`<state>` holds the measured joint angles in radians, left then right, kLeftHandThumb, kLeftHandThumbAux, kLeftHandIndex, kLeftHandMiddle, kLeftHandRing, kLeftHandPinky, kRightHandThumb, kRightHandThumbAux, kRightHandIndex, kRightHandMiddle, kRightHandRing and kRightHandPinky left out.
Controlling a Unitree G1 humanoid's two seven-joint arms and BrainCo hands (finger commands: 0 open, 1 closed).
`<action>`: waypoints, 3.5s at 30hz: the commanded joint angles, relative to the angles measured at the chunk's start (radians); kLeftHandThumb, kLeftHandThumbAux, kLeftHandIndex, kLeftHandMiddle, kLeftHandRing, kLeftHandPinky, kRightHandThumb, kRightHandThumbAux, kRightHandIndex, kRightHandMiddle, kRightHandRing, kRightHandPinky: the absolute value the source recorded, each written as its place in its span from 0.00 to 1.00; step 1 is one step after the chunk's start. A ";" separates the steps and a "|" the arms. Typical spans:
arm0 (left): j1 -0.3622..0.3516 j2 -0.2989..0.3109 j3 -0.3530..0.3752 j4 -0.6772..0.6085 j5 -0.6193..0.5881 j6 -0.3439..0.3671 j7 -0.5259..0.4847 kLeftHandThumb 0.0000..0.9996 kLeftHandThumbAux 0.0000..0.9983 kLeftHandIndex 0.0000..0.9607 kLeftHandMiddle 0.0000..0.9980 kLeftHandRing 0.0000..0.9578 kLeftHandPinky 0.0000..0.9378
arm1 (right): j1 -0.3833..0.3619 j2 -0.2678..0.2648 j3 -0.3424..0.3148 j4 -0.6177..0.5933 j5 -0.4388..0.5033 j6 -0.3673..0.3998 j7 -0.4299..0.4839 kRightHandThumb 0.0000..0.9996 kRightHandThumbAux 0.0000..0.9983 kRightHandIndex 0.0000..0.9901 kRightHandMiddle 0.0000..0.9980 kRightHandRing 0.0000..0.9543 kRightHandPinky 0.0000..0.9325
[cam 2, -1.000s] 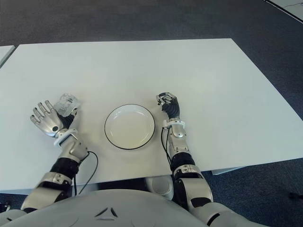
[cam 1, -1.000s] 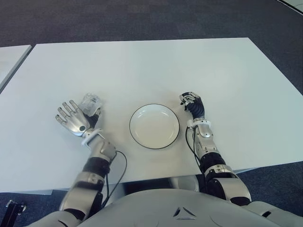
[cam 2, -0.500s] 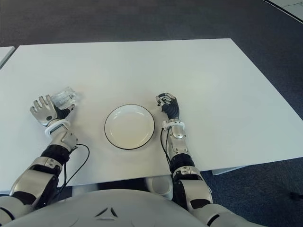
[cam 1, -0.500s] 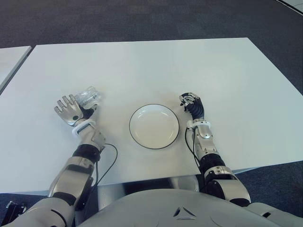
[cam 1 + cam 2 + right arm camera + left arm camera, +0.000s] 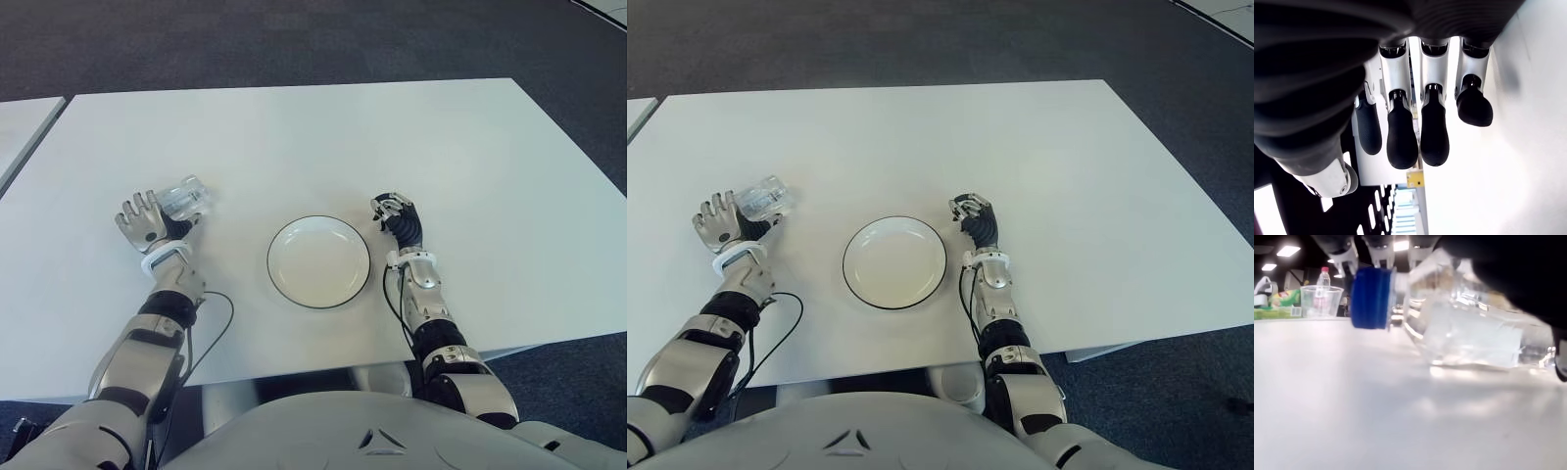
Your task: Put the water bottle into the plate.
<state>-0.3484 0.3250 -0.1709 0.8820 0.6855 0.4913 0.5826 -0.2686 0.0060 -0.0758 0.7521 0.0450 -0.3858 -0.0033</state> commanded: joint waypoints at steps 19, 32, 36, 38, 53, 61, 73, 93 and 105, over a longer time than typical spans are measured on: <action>0.124 -0.075 0.042 -0.026 -0.114 -0.055 0.046 0.62 0.59 0.41 0.64 0.65 0.66 | 0.049 0.008 -0.007 0.058 0.001 0.074 -0.003 0.70 0.73 0.44 0.79 0.81 0.82; 0.130 -0.076 0.052 -0.056 -0.131 -0.051 0.034 0.72 0.69 0.45 0.69 0.72 0.72 | 0.047 0.008 -0.012 0.057 0.001 0.087 -0.007 0.70 0.73 0.44 0.78 0.81 0.82; 0.128 -0.072 0.044 -0.048 -0.126 -0.053 0.033 0.72 0.69 0.46 0.72 0.74 0.74 | 0.048 0.009 -0.010 0.055 -0.001 0.084 -0.008 0.70 0.73 0.44 0.78 0.81 0.82; 0.127 -0.071 0.040 -0.046 -0.124 -0.053 0.031 0.72 0.69 0.46 0.72 0.75 0.74 | 0.048 0.009 -0.010 0.055 -0.002 0.083 -0.009 0.70 0.73 0.44 0.78 0.81 0.82; 0.133 -0.065 0.032 -0.070 -0.142 -0.042 -0.003 0.74 0.69 0.46 0.79 0.83 0.89 | 0.036 0.010 -0.014 0.075 -0.002 0.078 -0.014 0.70 0.73 0.44 0.79 0.81 0.82; 0.147 -0.067 0.042 -0.111 -0.156 -0.044 -0.013 0.74 0.69 0.46 0.81 0.85 0.90 | 0.029 0.008 -0.016 0.088 -0.001 0.072 -0.010 0.70 0.73 0.44 0.79 0.81 0.82; 0.234 -0.042 0.079 -0.269 -0.227 -0.269 -0.071 0.74 0.70 0.46 0.85 0.89 0.90 | 0.023 0.007 -0.021 0.099 0.000 0.070 -0.012 0.70 0.73 0.44 0.79 0.81 0.82; 0.272 -0.019 0.112 -0.514 -0.290 -0.551 -0.134 0.75 0.70 0.46 0.87 0.90 0.88 | 0.018 -0.003 -0.015 0.089 -0.005 0.072 0.003 0.70 0.73 0.44 0.79 0.81 0.83; 0.288 -0.016 0.122 -0.687 -0.301 -0.627 -0.237 0.75 0.70 0.46 0.88 0.91 0.90 | 0.011 -0.020 -0.015 0.103 -0.005 0.085 0.020 0.70 0.73 0.44 0.78 0.81 0.81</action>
<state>-0.0612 0.3018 -0.0548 0.2245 0.4003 -0.1184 0.3785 -0.3066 -0.0103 -0.0883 0.7931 0.0411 -0.3797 0.0168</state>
